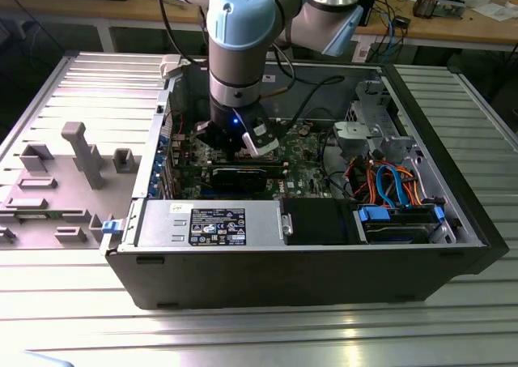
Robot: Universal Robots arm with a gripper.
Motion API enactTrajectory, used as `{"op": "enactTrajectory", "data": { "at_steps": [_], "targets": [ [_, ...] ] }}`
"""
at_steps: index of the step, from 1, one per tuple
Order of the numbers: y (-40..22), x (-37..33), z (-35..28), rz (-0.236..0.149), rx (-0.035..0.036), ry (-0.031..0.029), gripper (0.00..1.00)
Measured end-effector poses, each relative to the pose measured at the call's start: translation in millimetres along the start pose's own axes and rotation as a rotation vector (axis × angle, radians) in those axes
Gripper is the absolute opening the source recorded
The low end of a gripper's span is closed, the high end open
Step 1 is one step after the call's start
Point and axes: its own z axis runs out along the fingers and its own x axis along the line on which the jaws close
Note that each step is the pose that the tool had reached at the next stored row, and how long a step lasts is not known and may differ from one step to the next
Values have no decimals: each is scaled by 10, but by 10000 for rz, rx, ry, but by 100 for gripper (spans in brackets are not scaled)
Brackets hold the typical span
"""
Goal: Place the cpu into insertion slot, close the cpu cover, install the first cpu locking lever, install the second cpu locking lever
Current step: 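Install the second cpu locking lever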
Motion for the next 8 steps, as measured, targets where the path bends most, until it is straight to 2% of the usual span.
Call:
{"op": "enactTrajectory", "data": {
  "at_steps": [1, 8],
  "targets": [
    [5, 1, -24, 0, 0, -1, 11],
    [6, 1, -28, 2, -1, -1, 11]
  ]
}}
